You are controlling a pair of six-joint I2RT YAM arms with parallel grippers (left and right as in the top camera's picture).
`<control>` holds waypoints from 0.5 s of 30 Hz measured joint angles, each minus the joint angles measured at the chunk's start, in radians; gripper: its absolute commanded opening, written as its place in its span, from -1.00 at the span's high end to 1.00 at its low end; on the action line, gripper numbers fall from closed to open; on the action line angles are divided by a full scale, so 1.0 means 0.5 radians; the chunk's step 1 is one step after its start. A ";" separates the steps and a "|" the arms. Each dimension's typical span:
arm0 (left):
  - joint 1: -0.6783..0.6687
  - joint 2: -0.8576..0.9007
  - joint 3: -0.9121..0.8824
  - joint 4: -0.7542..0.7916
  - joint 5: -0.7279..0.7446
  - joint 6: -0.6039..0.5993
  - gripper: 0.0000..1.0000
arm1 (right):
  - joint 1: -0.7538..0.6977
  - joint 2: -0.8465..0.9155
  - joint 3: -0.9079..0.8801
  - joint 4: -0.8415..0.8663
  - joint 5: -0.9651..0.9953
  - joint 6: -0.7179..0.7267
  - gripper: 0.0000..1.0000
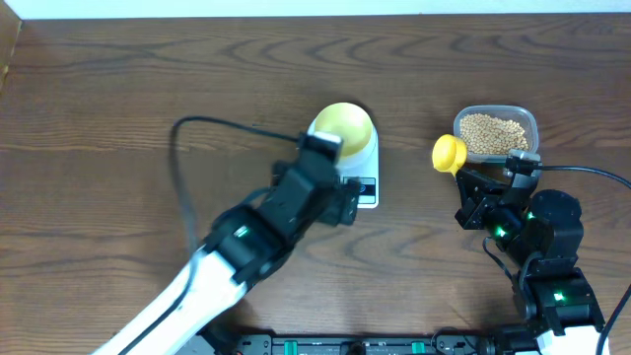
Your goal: Scoop item into bowl and weigh 50g on scale
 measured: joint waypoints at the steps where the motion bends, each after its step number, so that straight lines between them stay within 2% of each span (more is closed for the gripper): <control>1: 0.001 -0.057 0.000 -0.061 0.010 0.008 -0.96 | 0.000 0.000 0.000 -0.002 0.000 0.000 0.98; 3: 0.001 -0.127 0.000 -0.117 0.021 0.067 -0.96 | 0.000 0.000 0.000 -0.001 0.001 0.000 0.98; 8: 0.159 -0.316 0.000 -0.173 -0.031 0.461 -0.96 | 0.000 0.000 0.000 -0.002 0.048 -0.016 0.98; 12: 0.550 -0.434 0.000 -0.172 -0.066 0.658 -0.96 | 0.000 0.000 0.000 -0.040 0.069 -0.076 0.98; 15: 0.961 -0.458 0.000 -0.168 -0.003 0.878 -0.96 | 0.000 0.011 0.000 -0.094 0.079 -0.099 0.98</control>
